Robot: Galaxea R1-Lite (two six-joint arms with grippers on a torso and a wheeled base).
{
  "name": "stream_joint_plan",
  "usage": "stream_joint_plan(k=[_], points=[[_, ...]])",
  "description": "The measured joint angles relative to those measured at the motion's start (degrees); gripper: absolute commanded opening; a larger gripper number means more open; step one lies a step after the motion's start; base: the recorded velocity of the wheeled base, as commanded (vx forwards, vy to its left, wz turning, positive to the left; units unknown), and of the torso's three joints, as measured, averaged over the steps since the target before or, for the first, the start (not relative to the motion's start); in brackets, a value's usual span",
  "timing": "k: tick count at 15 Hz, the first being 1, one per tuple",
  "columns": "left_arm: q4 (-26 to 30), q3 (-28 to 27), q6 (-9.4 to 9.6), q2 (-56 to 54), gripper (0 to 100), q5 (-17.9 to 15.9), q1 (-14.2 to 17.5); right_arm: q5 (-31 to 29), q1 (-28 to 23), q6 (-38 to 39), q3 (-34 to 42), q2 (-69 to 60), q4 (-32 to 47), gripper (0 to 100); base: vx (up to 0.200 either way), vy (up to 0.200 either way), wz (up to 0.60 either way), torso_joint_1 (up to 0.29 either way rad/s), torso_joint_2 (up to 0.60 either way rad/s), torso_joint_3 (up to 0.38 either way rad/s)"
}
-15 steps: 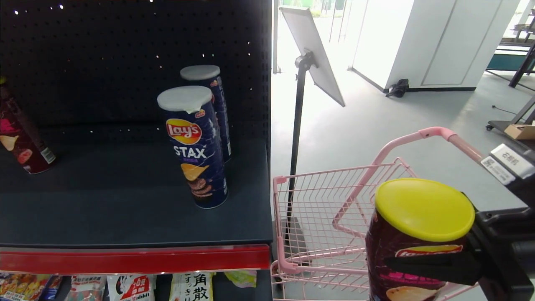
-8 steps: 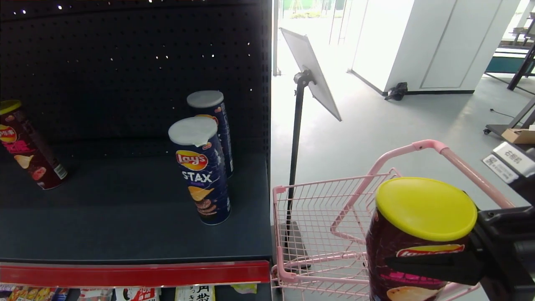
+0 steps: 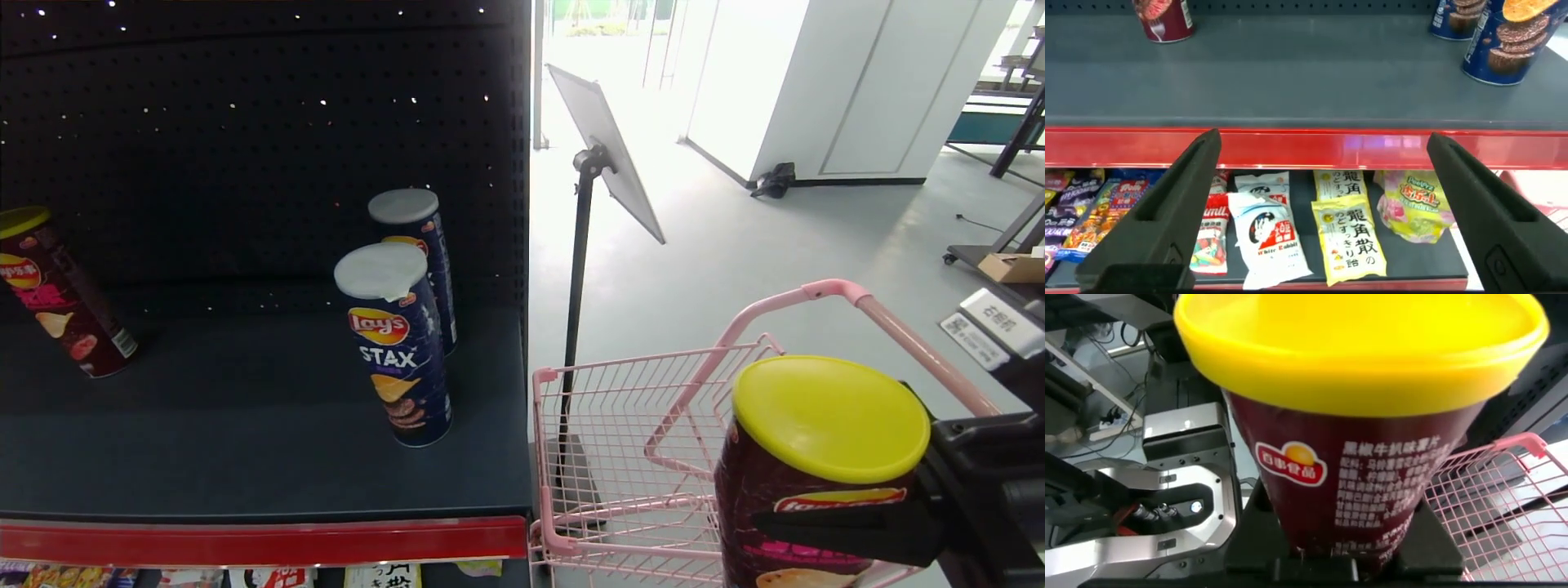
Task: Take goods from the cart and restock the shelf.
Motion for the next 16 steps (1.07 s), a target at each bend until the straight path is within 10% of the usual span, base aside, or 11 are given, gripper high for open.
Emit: stream_joint_plan(k=[16], points=[[-0.1,0.0,0.00,0.0,100,0.0,0.0,0.1,-0.2,-0.3,2.3,-2.6,-0.3,0,0.000,0.000,0.00,0.052,-0.11,-0.060]])
